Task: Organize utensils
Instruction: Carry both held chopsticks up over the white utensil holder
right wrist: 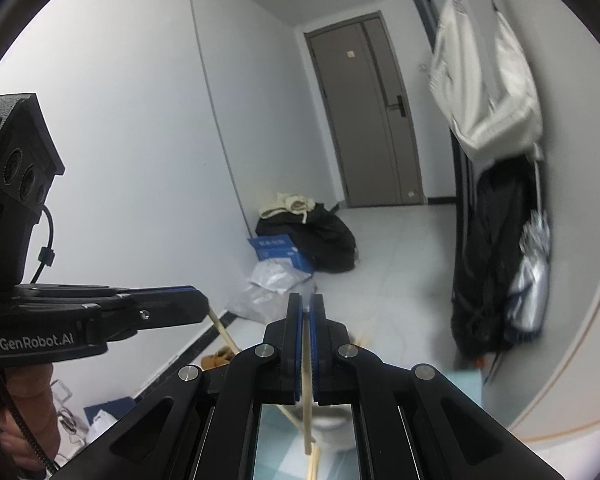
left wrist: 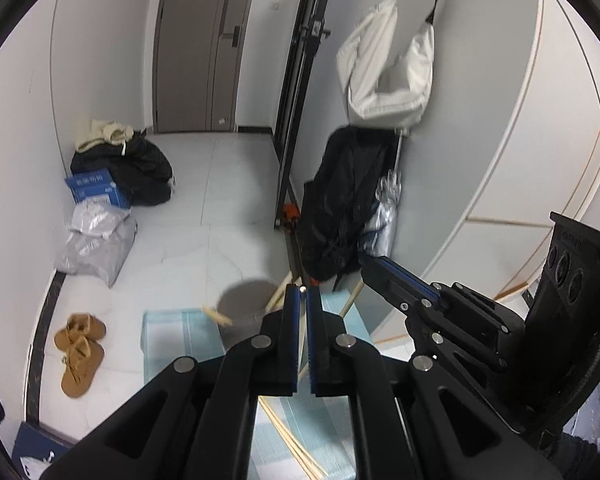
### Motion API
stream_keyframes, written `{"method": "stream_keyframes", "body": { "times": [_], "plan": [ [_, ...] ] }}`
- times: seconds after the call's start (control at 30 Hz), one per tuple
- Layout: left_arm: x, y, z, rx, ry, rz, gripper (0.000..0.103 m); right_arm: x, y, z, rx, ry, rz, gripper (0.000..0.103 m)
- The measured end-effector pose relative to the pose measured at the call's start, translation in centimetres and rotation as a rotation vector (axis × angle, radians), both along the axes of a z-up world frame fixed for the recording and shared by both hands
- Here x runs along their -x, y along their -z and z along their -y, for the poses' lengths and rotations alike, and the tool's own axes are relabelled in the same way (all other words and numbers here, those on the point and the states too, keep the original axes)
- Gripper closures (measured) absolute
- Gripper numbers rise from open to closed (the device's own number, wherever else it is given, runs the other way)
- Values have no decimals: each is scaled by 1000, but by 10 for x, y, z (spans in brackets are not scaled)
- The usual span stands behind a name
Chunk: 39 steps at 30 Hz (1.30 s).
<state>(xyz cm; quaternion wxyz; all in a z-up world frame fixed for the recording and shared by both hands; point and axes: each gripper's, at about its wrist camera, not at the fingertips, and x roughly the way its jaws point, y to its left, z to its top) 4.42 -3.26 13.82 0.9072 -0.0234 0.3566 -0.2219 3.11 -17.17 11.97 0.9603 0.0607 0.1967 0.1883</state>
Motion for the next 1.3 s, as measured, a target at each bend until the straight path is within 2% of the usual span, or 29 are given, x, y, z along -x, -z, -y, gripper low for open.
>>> {"method": "stream_keyframes", "body": {
  "times": [0.2, 0.37, 0.6, 0.8, 1.17, 1.3],
  "plan": [
    [-24, -16, -8, 9, -26, 39, 103, -28, -32, -5, -15, -24, 48, 101],
    [-50, -17, -15, 11, -41, 45, 103, -62, -38, -16, -17, -50, 29, 100],
    [-80, 5, -29, -17, -100, 25, 103, -104, -21, -24, 7, -68, 7, 100],
    [-100, 35, -33, -8, -93, -52, 103, -127, 1, -24, 55, -71, -19, 100],
    [-107, 60, -36, 31, -83, -105, 103, -126, 27, -19, 79, -124, -40, 100],
    [-103, 69, -28, 14, -83, -104, 103, -128, 45, -18, 71, -135, -77, 100]
  ]
}}
